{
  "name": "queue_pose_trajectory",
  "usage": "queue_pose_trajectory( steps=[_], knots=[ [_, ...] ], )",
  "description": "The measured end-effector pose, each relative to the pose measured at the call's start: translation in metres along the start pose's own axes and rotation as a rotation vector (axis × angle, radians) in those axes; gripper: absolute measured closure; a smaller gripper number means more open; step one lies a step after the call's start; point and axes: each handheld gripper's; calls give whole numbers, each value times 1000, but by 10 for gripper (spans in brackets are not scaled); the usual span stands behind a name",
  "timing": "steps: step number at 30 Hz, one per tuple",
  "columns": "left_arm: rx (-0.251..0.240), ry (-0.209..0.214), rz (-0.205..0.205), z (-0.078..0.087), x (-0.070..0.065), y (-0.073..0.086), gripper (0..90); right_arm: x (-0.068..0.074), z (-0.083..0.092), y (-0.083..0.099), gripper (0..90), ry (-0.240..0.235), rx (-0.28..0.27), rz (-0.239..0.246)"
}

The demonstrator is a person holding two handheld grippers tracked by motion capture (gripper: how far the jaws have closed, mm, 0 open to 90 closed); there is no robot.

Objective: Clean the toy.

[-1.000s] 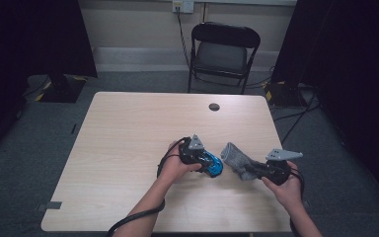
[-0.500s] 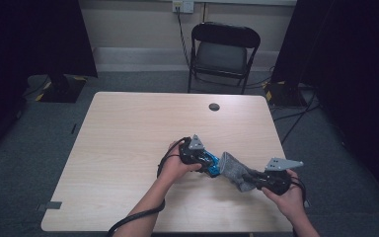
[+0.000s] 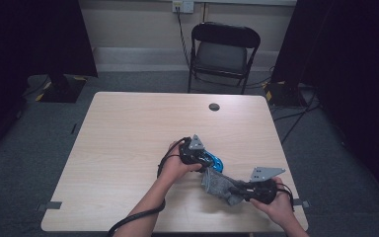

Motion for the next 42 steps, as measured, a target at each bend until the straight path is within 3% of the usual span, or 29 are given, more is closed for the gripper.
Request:
queue_pose_trajectory(
  steps=[8, 18, 42],
  knots=[
    [0, 0, -1, 0, 0, 0, 248, 1, -23, -3, 798, -33, 32, 25],
    [1, 0, 0, 0, -1, 0, 248, -8, -39, -2, 794, -13, 66, 28],
    [-1, 0, 0, 0, -1, 0, 248, -29, -18, 4, 793, 46, 70, -36]
  ],
)
Point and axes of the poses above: each handheld gripper's, and its own axes: z roughly backward along the jaws, y roughly out of its underside, x roughly to its left, and after that the axes turned 13 degrees about -y, right-handed
